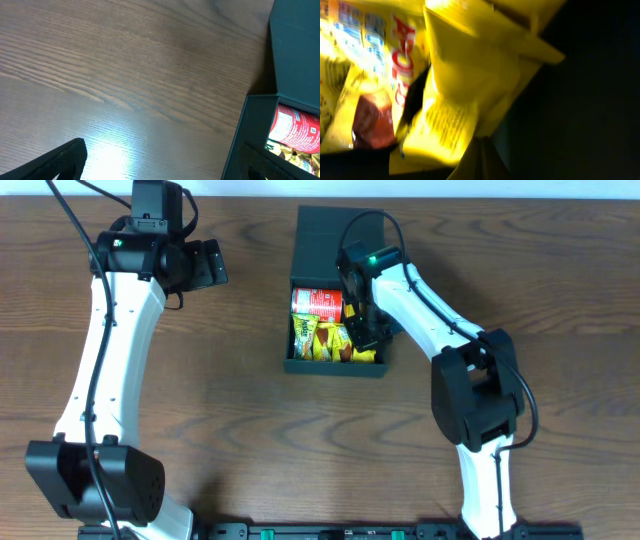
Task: Pack container
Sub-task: 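Push the pack down into the box and release it, then move both grippers to the box lid's back edge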
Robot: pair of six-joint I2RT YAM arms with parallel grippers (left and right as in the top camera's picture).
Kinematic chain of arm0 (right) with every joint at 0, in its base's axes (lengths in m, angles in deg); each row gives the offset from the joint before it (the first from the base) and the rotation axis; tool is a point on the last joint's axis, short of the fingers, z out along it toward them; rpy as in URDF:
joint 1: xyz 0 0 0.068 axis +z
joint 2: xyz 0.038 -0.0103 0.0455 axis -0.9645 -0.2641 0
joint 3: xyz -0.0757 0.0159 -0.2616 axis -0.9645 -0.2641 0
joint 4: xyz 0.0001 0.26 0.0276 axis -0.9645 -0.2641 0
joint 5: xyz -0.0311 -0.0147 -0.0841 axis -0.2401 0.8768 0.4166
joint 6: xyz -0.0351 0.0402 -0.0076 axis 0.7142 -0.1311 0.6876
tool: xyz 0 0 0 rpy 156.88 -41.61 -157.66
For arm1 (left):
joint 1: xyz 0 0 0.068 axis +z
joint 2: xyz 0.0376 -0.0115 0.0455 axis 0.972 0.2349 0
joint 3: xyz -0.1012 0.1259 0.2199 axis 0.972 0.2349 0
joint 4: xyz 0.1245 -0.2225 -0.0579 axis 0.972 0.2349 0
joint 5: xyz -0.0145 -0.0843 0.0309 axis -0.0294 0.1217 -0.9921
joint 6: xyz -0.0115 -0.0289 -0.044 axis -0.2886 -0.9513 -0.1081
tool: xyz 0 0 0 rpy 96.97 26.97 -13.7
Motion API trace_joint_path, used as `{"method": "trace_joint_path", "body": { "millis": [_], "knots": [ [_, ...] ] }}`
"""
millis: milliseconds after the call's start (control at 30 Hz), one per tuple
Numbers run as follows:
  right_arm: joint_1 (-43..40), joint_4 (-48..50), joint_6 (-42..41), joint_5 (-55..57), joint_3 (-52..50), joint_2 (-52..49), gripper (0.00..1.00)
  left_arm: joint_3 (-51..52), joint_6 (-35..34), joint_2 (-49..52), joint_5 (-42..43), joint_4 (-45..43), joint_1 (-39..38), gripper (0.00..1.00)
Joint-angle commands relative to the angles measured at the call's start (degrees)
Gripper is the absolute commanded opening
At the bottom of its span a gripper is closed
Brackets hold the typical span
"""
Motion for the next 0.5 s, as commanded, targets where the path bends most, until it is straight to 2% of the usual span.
{"method": "trace_joint_path", "body": {
  "millis": [0, 200, 300, 367, 467],
  "knots": [
    [0.59, -1.01, -0.76, 0.17, 4.61, 2.84, 0.01, 0.11, 0.42, 0.39, -0.35, 0.33, 0.35, 0.97],
    [-1.46, -2.62, -0.74, 4.07, 13.11, 10.95, 0.02, 0.11, 0.37, 0.39, 0.81, -0.17, 0.33, 0.97],
    [-6.25, -0.22, -0.76, 2.69, 13.11, 12.44, 0.01, 0.22, 0.39, 1.18, 8.17, -3.56, 0.35, 0.98],
    [-10.62, 1.64, -0.79, -3.23, 12.98, 11.74, 0.01, 0.24, 0.39, 2.67, 14.16, -7.32, 0.35, 0.89],
    [-17.90, 5.25, -2.38, -18.08, 12.98, 8.85, 0.01, 0.24, -1.84, 6.82, 20.11, -13.05, 0.35, 0.68]
  ]
}}
